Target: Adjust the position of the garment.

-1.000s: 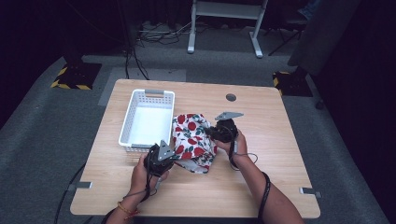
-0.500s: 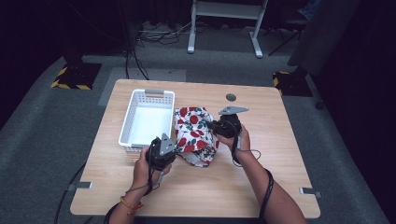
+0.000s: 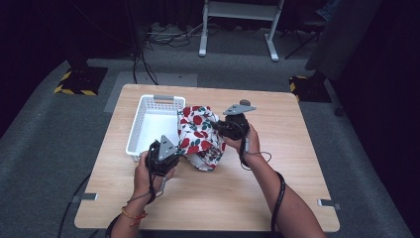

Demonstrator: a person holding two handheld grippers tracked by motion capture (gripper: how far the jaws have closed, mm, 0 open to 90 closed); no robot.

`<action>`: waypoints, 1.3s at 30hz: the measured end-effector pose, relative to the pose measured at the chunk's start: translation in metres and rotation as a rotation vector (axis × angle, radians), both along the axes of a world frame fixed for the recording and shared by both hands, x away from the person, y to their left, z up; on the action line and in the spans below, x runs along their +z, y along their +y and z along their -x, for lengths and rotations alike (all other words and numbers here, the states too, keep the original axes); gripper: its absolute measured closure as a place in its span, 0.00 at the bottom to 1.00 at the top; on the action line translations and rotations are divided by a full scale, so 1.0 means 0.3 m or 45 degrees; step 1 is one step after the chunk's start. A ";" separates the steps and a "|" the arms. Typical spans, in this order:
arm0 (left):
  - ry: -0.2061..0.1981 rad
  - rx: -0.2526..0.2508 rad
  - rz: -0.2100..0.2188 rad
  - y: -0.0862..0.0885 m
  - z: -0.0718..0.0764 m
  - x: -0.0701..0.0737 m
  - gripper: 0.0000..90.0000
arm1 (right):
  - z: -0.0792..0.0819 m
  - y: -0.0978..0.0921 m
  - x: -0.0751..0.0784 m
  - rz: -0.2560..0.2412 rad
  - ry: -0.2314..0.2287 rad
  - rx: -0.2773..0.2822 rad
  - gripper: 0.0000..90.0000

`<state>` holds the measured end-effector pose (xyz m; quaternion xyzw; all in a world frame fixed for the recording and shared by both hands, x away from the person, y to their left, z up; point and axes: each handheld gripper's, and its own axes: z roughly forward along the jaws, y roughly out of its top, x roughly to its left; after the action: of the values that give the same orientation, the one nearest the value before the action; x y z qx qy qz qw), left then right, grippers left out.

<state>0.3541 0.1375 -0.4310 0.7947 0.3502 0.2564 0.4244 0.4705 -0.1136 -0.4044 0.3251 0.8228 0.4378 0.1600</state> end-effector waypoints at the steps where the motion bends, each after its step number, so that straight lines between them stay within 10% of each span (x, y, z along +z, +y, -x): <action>1: -0.005 0.002 0.002 0.006 0.000 0.003 0.93 | -0.001 0.006 0.005 0.002 -0.005 0.004 0.93; 39: -0.066 0.229 0.026 0.227 -0.004 0.014 0.93 | -0.052 0.300 0.042 0.016 -0.018 0.138 0.93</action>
<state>0.3552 0.2056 -0.4267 0.7488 0.4115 0.3103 0.4167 0.4860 -0.0236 -0.3919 0.2758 0.8408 0.4429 0.1440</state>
